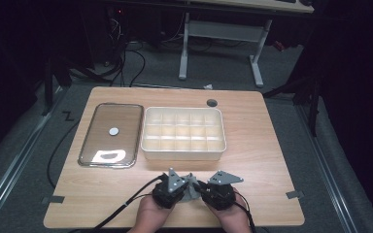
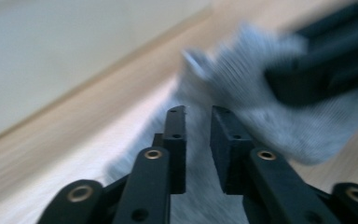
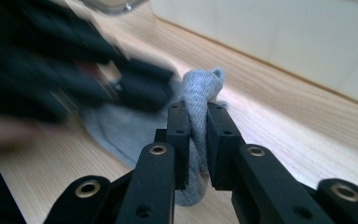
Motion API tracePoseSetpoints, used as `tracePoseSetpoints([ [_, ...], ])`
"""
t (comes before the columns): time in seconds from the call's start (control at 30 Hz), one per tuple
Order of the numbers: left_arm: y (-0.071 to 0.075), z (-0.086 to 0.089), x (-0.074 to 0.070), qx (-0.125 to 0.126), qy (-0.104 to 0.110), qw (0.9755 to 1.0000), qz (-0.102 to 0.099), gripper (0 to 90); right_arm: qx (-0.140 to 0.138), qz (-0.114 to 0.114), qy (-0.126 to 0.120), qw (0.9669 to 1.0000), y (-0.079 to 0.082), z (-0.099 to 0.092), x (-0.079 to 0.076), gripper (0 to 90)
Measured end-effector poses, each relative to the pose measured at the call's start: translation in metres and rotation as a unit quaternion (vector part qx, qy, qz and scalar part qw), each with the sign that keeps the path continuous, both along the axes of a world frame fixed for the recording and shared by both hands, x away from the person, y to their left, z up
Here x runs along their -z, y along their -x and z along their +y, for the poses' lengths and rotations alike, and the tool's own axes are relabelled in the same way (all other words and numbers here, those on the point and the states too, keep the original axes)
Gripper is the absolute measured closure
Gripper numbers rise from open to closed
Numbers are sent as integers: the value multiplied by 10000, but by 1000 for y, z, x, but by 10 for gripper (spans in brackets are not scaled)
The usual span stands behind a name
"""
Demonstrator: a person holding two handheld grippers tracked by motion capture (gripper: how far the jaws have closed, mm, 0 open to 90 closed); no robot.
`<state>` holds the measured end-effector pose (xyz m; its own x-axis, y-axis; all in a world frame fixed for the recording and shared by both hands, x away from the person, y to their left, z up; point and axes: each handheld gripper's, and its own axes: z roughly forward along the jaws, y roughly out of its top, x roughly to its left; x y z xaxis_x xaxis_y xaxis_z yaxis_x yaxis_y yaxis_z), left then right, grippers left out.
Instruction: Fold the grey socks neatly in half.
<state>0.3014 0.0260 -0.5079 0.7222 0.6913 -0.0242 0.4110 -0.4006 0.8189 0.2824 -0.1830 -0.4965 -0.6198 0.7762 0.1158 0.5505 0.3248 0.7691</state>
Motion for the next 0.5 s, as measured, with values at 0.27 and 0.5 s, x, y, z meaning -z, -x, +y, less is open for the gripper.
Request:
tracePoseSetpoints([
  [0.27, 4, 67, 5, -205, 496, 9957, 758, 520, 48, 23, 257, 9997, -1, 4, -1, 812],
  [0.5, 2, 66, 22, -74, 655, 9895, 1290, 618, 92, -9, 546, 9985, 0, 11, -6, 810],
])
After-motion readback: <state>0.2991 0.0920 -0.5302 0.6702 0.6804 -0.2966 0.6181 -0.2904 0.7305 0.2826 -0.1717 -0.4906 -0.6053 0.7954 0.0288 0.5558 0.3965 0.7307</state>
